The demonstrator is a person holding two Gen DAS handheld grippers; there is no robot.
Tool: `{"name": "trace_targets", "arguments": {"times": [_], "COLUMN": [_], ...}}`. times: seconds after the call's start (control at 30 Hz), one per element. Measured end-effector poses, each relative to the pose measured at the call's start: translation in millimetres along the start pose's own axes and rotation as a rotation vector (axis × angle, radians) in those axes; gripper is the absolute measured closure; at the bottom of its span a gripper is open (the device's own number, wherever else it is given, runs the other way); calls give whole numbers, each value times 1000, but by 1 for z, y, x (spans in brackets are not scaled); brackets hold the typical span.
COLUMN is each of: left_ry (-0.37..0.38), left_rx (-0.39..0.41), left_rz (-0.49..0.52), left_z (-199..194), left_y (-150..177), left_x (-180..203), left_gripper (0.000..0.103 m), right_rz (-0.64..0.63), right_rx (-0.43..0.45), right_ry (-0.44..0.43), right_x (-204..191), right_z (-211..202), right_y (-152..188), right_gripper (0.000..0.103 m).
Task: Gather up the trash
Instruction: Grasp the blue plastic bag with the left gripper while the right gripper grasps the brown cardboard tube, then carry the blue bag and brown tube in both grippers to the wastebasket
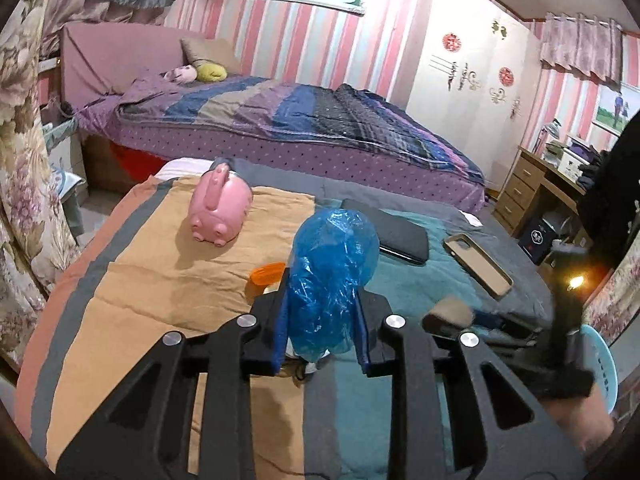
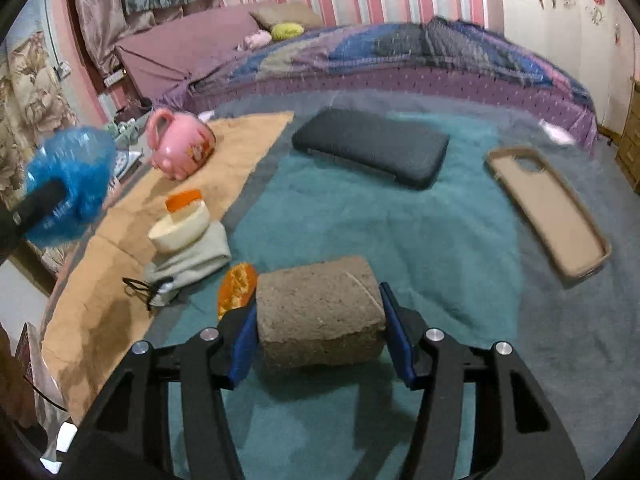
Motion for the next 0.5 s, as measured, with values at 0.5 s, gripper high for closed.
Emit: {"name": "trace_targets", "arguments": {"times": [0.5], "left_ry": [80], "left_rx": [32], "left_rz": [53], "left_z": [-23], "left_y": [-1], "left_x": [41], "left_gripper": [78], "right_rz": [15], "right_rx": [317], "right_ry": [93], "right_x": [21], "right_z": [-142], "right_y": [-28], "right_gripper": [48]}}
Point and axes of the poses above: each gripper's, at about its wrist camera, not at the fingertips, and z roughly the way its jaws point, x to its right, y to its underside, the point moved 7 cm from there along z, roughly the way its jaws point, and after that the axes turned 3 degrees about x, right-handed, at the moved point
